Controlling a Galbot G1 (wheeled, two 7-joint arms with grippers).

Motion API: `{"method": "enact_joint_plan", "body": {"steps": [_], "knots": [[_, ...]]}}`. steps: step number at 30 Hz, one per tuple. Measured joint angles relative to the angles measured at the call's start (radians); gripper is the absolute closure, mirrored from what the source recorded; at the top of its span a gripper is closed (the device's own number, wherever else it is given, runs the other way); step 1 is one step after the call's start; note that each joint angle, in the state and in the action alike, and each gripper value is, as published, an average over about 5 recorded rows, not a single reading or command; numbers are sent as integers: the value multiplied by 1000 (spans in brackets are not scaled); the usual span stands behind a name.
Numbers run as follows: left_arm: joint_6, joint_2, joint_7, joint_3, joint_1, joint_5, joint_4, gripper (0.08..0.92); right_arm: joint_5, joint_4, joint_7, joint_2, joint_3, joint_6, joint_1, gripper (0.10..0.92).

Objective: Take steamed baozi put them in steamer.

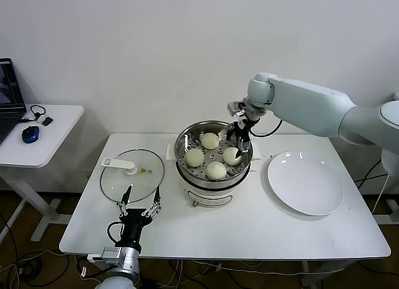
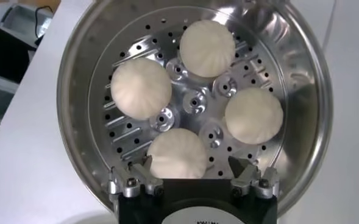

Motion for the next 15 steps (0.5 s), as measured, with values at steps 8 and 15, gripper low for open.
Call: {"method": "enact_joint_plan", "body": {"steps": [8, 15], "knots": [[2, 0, 0, 0, 0, 1, -7, 177, 32, 12, -1, -28, 0, 0, 34, 203], [3, 8, 0, -2, 2, 1, -10, 177, 58, 34, 1, -87, 8, 11, 79, 203]]}}
